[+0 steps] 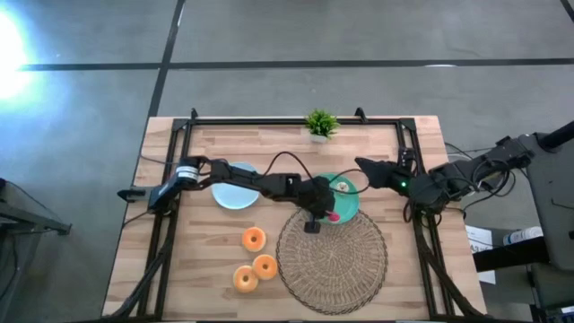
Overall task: Pick & Place donuts
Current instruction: Put the small red donut on the green plate
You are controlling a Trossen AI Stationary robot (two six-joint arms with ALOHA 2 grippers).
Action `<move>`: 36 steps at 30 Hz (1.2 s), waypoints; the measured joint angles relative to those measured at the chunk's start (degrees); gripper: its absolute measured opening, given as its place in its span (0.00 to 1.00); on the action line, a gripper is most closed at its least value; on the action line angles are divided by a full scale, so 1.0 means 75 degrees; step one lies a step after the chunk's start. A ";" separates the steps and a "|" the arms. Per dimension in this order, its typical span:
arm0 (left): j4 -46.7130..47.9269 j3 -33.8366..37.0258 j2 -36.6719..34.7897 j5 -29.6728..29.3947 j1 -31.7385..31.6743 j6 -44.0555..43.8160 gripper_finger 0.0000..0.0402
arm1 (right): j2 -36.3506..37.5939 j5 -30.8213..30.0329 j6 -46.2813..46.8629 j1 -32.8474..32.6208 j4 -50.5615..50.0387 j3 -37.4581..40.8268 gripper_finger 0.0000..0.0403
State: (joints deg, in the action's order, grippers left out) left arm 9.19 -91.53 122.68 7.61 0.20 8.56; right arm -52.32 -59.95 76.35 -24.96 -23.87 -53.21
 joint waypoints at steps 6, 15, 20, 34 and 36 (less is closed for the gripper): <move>0.0313 0.0696 -0.0524 0.0190 -0.0068 0.0098 0.10 | 0.0015 0.0042 0.1364 -0.0231 -0.1670 0.0000 0.51; -0.2463 0.4001 -0.1939 0.0546 0.0085 -0.0795 0.10 | -0.0724 0.2277 0.2423 -0.0232 -0.3475 0.0015 0.51; -0.3176 0.4779 -0.2430 0.0552 0.0086 -0.1637 0.10 | -0.2005 0.4110 0.2290 0.0016 -0.3730 0.0017 0.51; -0.3109 0.4981 -0.2794 0.0408 -0.0098 -0.2539 0.10 | -0.3457 0.5577 0.3440 0.0115 -0.3327 0.0029 0.49; -0.3099 0.4981 -0.2837 0.0416 -0.0092 -0.2529 0.10 | -0.3447 0.5436 0.2796 0.0109 -0.2754 -0.0012 0.48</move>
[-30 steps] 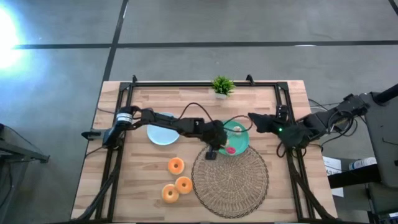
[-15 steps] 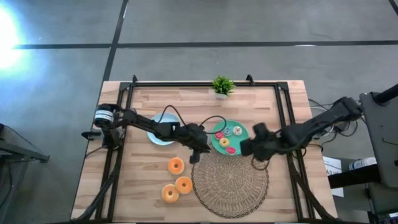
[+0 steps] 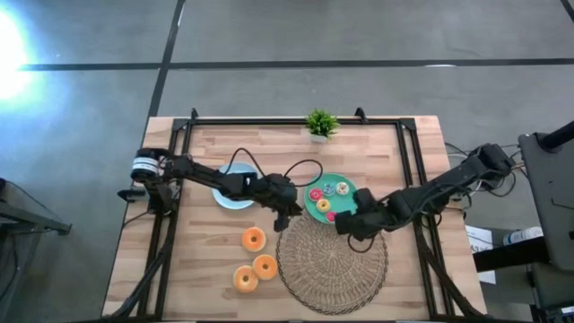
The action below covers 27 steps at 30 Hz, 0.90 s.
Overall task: Pick & Place donuts
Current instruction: Put the small red donut on the green plate
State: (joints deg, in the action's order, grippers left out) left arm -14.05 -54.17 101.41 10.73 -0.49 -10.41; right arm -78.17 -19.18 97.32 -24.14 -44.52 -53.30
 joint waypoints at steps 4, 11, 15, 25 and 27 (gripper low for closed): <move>-0.0002 0.0000 -0.0029 0.0014 -0.0020 0.0008 0.10 | -0.0249 -0.0047 -0.1778 0.0076 0.0368 -0.0183 0.47; 0.0060 0.0004 -0.0041 -0.0042 -0.0041 -0.0001 0.10 | -0.1128 0.0035 -0.3531 0.0435 0.0339 -0.0364 0.42; 0.0291 0.0012 -0.0041 -0.0042 -0.0041 -0.0067 0.10 | -0.1473 0.0518 -0.4223 0.0660 0.0440 -0.0520 0.39; 0.0540 0.0015 -0.0041 -0.0042 -0.0041 -0.0100 0.10 | -0.1656 0.1142 -0.4990 0.1023 0.0495 -0.0746 0.32; 0.0537 0.0015 -0.0041 -0.0042 -0.0039 -0.0100 0.10 | -0.1650 0.1145 -0.5067 0.1043 0.0511 -0.0746 0.31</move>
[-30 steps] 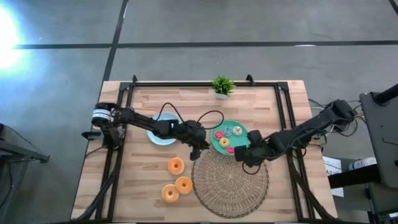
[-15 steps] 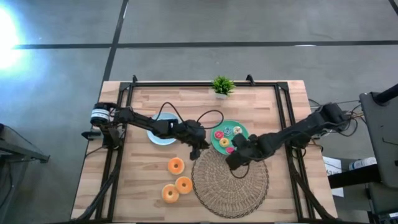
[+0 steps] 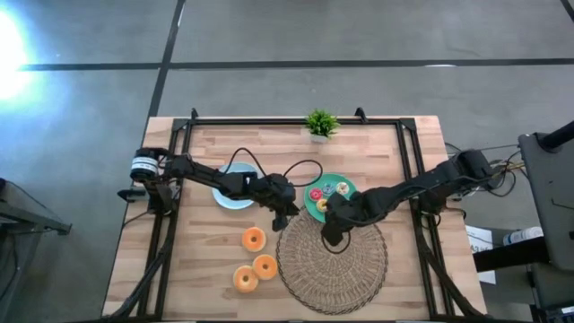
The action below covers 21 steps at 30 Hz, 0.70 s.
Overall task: Pick & Place donuts
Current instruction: Put the small red donut on the green plate
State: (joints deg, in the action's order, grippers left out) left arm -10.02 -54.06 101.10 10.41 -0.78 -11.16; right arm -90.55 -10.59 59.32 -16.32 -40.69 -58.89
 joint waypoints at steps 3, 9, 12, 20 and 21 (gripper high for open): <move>0.0000 0.0000 0.0000 0.0000 0.0001 0.0015 0.10 | -0.0051 0.0019 -0.0138 0.0008 0.0025 0.0012 0.31; -0.0078 0.0003 0.0000 -0.0004 -0.0002 0.0026 0.10 | -0.0347 0.0087 -0.0635 0.0096 0.0314 0.0015 0.31; -0.0094 0.0006 0.0000 -0.0038 -0.0002 0.0061 0.10 | -0.0458 0.0088 -0.0687 0.0119 0.0325 0.0020 0.31; -0.0090 0.0006 0.0000 -0.0152 0.0001 0.0064 0.10 | -0.0442 0.0368 -0.0903 0.0201 0.0261 0.0041 0.22; -0.0090 0.0006 0.0000 -0.0169 -0.0002 0.0064 0.10 | -0.0442 0.0429 -0.0936 0.0211 0.0275 0.0057 0.20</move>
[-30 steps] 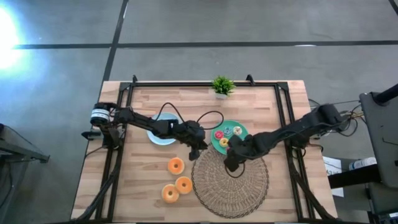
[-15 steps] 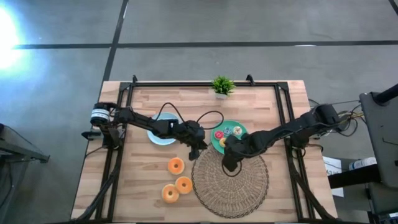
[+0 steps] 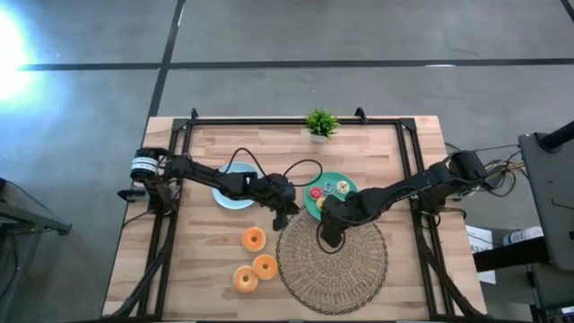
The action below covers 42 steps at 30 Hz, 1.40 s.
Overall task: Pick & Place donuts
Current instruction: Put the small red donut on the green plate, then put the big black donut on the blue plate
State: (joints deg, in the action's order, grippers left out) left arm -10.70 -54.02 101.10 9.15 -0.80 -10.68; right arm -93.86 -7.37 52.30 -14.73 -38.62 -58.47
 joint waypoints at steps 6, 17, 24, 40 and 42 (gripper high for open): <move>-0.0003 0.0000 0.0000 -0.0022 0.0003 0.0020 0.10 | 0.0000 0.0049 0.0002 0.0050 -0.0020 0.0136 0.09; -0.0003 0.0000 0.0000 -0.0036 0.0003 0.0009 0.10 | 0.0000 -0.0507 0.0109 0.0304 -0.0354 0.0175 0.04; -0.0003 0.0000 0.0000 -0.0035 0.0003 -0.0026 0.10 | 0.0000 -0.1020 0.0751 0.0372 -0.1061 0.0179 0.04; 0.0789 0.0104 -0.0165 -0.0035 0.0049 0.0050 0.10 | 0.0466 -0.1052 0.0049 0.0093 -0.0619 -0.0720 0.17; 0.1199 0.0144 -0.0351 -0.0038 0.0119 0.0176 0.10 | 0.0464 -0.1047 -0.0273 0.0049 -0.0310 -0.0986 0.23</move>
State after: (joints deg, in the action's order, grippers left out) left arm -1.71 -52.94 98.46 8.87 0.10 -9.36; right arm -90.38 -15.23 50.25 -14.36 -40.95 -65.86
